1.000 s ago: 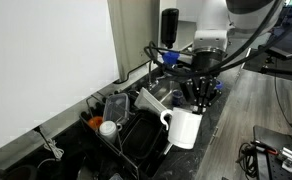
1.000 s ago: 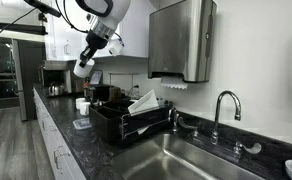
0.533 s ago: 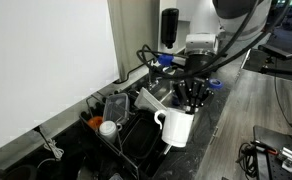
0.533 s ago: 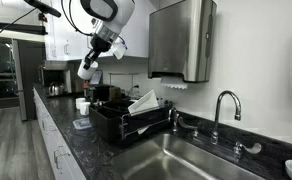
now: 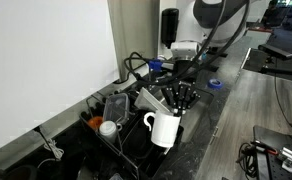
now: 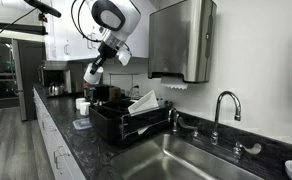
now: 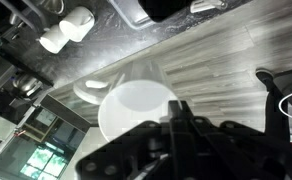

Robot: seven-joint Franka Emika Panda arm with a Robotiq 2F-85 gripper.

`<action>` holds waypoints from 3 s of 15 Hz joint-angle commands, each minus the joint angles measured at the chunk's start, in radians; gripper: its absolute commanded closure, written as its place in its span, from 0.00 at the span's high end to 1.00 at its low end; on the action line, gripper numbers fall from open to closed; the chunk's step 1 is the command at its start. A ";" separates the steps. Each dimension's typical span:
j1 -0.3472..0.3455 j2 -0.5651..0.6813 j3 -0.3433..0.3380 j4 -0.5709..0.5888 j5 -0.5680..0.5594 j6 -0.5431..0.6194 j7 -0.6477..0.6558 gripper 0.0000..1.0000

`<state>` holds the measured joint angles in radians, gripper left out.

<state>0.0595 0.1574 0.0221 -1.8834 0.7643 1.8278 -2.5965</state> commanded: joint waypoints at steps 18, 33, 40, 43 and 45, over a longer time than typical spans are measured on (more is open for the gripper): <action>-0.441 0.252 0.495 0.214 -0.189 0.093 -0.007 0.00; -0.886 0.240 1.003 0.049 -0.356 0.089 -0.008 0.00; -1.058 0.267 1.192 -0.026 -0.400 0.211 -0.010 0.00; -1.046 0.273 1.177 -0.041 -0.400 0.270 -0.010 0.00; -1.030 0.276 1.164 -0.043 -0.401 0.290 -0.010 0.00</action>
<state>-0.9679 0.4249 1.1825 -1.9047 0.3811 2.0654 -2.5966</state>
